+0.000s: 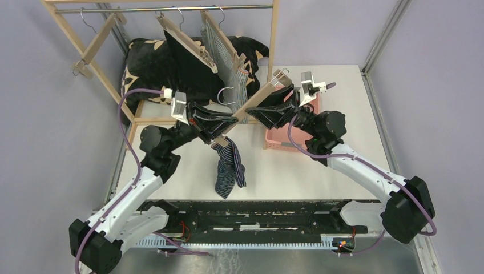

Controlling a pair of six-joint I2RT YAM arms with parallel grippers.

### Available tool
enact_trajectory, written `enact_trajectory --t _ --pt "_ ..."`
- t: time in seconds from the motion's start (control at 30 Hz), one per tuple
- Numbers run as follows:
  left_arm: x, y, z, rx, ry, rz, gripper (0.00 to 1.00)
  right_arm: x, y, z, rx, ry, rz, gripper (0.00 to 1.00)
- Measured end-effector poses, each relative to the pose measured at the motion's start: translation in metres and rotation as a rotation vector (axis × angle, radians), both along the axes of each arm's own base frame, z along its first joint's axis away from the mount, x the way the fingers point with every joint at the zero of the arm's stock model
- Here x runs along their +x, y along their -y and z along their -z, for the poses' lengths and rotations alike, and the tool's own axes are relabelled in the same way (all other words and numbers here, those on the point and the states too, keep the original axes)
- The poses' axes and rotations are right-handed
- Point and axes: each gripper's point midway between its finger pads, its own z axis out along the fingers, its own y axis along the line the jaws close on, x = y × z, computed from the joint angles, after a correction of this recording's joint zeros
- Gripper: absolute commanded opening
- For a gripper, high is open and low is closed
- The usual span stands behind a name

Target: Remove the underwear clipped to the hanger

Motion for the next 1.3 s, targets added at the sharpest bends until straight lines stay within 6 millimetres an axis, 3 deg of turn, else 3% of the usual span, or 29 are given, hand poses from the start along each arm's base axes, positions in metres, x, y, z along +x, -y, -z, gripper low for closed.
enact_trajectory --t 0.4,0.47,0.57,0.6,0.87,0.93,1.0,1.07,1.2,1.3 --pt "0.001 0.007 0.006 -0.024 -0.007 0.016 0.03 0.001 -0.002 -0.002 0.0 0.012 0.0 0.6" --pt "0.002 0.008 0.007 -0.031 -0.007 0.019 0.03 0.001 -0.002 -0.004 0.006 0.016 0.003 0.51" --pt "0.001 0.009 0.008 -0.04 -0.011 0.022 0.03 0.003 -0.002 -0.006 0.01 0.017 0.007 0.11" --pt "0.001 0.009 0.009 -0.042 -0.014 0.021 0.03 0.003 -0.003 -0.007 0.012 0.017 0.003 0.02" --pt "0.002 0.009 0.008 -0.059 0.007 0.019 0.04 -0.002 -0.006 -0.014 0.036 -0.002 -0.039 0.01" --pt "0.003 0.01 0.008 -0.059 0.006 0.017 0.13 -0.001 -0.006 -0.014 0.036 -0.005 -0.037 0.01" --pt "0.004 0.01 0.009 -0.06 0.002 0.013 0.31 -0.001 -0.006 -0.013 0.036 -0.008 -0.034 0.01" --pt "0.006 0.009 0.009 -0.06 -0.002 0.005 0.41 0.0 -0.006 -0.013 0.034 -0.01 -0.033 0.01" --pt "0.008 0.013 0.021 -0.029 -0.052 0.003 0.52 0.002 -0.008 -0.008 0.013 -0.01 -0.021 0.01" --pt "0.009 0.012 0.024 -0.013 -0.062 -0.018 0.55 0.002 -0.009 -0.006 0.007 -0.013 -0.018 0.01"
